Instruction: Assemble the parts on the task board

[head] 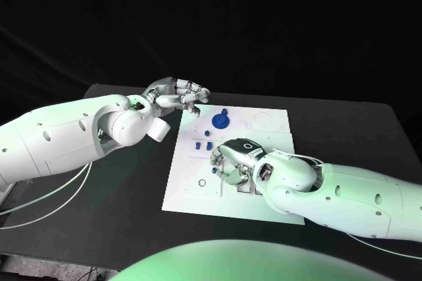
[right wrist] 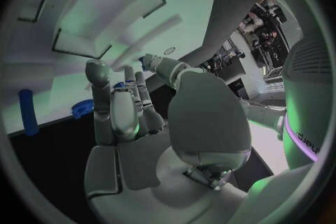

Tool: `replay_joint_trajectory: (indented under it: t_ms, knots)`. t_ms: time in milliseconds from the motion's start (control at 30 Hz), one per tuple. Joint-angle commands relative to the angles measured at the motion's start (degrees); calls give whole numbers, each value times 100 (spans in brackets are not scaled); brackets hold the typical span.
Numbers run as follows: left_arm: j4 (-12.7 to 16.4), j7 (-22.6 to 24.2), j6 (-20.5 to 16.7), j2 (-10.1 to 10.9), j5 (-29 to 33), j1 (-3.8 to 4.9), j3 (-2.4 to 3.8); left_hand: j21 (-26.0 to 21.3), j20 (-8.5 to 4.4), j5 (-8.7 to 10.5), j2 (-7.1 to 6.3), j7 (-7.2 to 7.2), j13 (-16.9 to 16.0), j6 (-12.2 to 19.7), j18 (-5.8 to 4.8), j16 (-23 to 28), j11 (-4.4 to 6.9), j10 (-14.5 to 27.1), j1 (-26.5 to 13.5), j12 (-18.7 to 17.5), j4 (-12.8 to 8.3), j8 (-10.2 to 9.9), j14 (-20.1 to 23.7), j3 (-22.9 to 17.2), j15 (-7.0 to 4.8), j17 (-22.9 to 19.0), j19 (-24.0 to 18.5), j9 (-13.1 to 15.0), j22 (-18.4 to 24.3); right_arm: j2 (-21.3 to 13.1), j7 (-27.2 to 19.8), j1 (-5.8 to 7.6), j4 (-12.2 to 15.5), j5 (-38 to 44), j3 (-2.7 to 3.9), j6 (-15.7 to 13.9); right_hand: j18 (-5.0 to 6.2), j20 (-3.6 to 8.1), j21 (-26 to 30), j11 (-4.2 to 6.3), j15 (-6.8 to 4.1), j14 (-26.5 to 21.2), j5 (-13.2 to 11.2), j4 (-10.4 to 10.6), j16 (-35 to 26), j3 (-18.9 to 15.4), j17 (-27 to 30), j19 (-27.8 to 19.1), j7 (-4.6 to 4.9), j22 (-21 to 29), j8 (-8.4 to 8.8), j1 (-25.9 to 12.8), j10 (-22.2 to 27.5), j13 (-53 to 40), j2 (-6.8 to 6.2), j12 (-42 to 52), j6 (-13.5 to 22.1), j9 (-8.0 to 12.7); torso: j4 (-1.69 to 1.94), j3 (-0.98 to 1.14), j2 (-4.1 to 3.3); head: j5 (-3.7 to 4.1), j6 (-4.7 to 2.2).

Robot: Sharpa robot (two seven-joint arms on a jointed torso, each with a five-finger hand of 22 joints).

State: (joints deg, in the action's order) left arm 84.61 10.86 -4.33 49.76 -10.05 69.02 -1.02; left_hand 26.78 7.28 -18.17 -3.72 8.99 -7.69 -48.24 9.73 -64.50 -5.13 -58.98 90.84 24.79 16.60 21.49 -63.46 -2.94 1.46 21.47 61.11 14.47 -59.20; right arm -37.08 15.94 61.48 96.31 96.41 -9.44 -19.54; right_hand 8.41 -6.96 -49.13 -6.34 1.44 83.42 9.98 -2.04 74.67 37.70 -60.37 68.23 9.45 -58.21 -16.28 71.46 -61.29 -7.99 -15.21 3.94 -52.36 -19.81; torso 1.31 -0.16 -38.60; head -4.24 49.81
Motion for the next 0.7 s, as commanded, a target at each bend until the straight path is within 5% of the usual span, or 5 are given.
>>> replay_joint_trajectory:
  t_ms: [33,400,567,700]
  knots:
    - [3,19,98,-12,37,4,3,-24,7,22,-23,12,5,-31,54,27,-13,-43,-47,-34,9,37,4,-30,-15,-9,31,-9,5,-134,-18,19,144,11,3,-133,69,-17,15,3,0,-38,42,0,-10,-72,4,-35,-3,-8,21,-3,57,7,-45,46,37,8,-4,2,6,7,-17]
    - [-7,12,117,3,37,3,-6,-31,8,35,-23,10,7,-31,54,30,-13,-43,-55,-36,6,40,6,-40,-14,-9,31,-9,7,-1033,81,434,727,-215,78,-240,49,-13,-115,16,-3,18,75,22,118,-164,-152,47,-14,-126,-24,16,-2,-1,11,175,-56,5,-20,-2,7,105,-89]
    - [-8,13,127,5,37,3,-10,-31,8,35,-23,10,7,-31,54,30,-13,-43,-55,-36,6,40,6,-40,-14,-9,31,-9,7,-1319,174,634,750,-352,98,40,47,-8,-121,17,-2,38,45,43,158,-243,-190,61,-16,-140,-5,-16,18,9,-32,202,-33,20,-4,1,-3,147,-123]
    - [-7,13,130,6,37,2,-15,-31,8,35,-23,10,7,-31,54,30,-13,-43,-55,-36,6,40,6,-40,-14,-9,31,-9,7,-1433,256,731,654,-421,105,463,81,-46,179,-50,69,-82,2,297,108,-1541,84,-66,-61,-18,175,308,448,178,174,312,206,227,2,0,-6,158,-144]
